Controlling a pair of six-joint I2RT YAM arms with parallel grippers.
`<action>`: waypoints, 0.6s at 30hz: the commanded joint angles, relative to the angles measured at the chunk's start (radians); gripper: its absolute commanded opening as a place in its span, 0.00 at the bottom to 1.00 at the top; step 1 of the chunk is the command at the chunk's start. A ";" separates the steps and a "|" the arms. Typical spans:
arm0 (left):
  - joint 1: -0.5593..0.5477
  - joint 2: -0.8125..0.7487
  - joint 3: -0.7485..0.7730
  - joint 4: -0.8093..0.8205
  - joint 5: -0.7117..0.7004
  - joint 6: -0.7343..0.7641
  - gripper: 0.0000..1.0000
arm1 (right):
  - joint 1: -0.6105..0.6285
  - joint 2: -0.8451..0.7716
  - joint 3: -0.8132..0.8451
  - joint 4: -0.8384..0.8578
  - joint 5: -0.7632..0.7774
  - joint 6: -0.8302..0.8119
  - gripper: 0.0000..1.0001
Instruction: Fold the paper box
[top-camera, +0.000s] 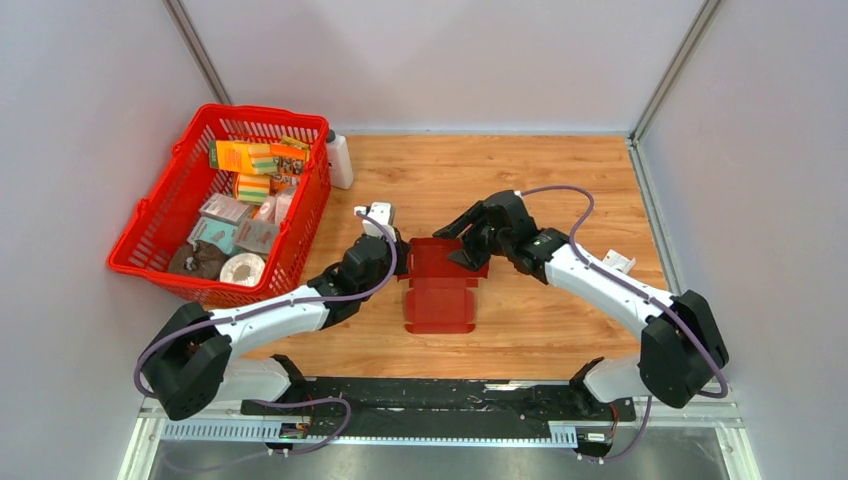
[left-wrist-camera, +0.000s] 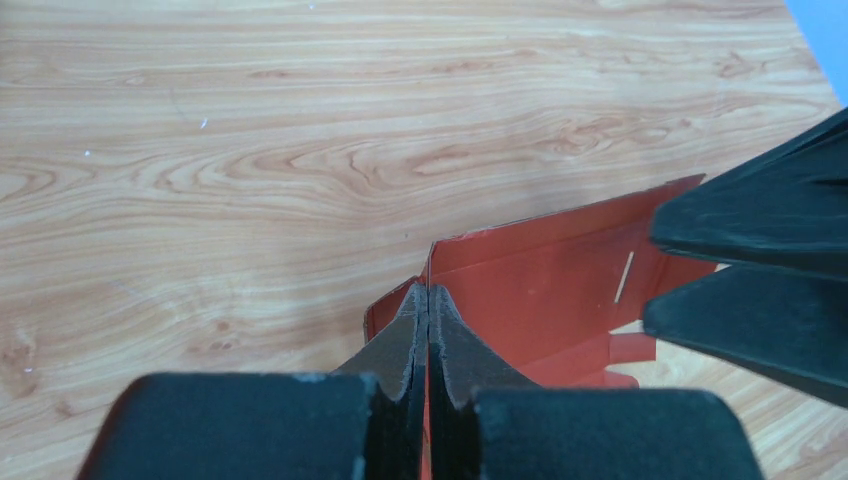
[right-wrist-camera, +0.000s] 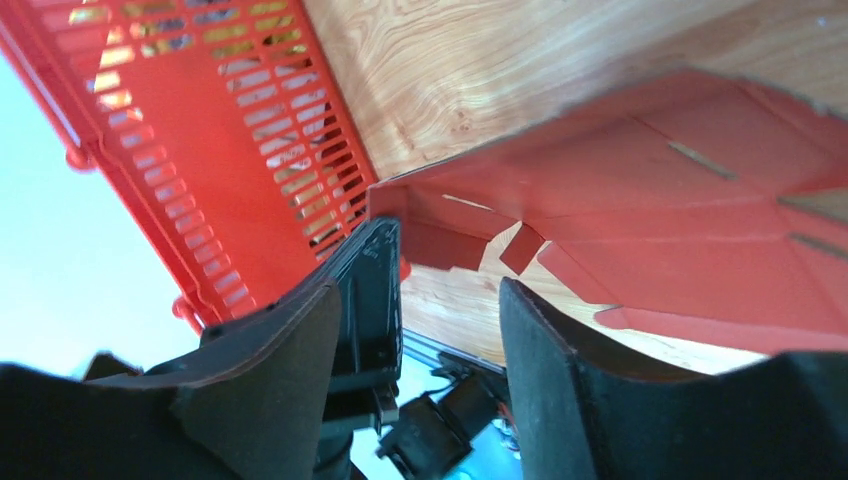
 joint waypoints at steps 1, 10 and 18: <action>-0.003 -0.003 -0.019 0.152 0.002 -0.020 0.00 | 0.009 0.033 -0.023 0.071 0.081 0.204 0.60; -0.008 0.045 -0.040 0.238 0.055 0.074 0.00 | -0.003 0.134 0.037 0.064 0.103 0.207 0.56; -0.011 0.051 -0.048 0.247 0.062 0.155 0.00 | -0.038 0.180 0.068 0.088 0.077 0.187 0.57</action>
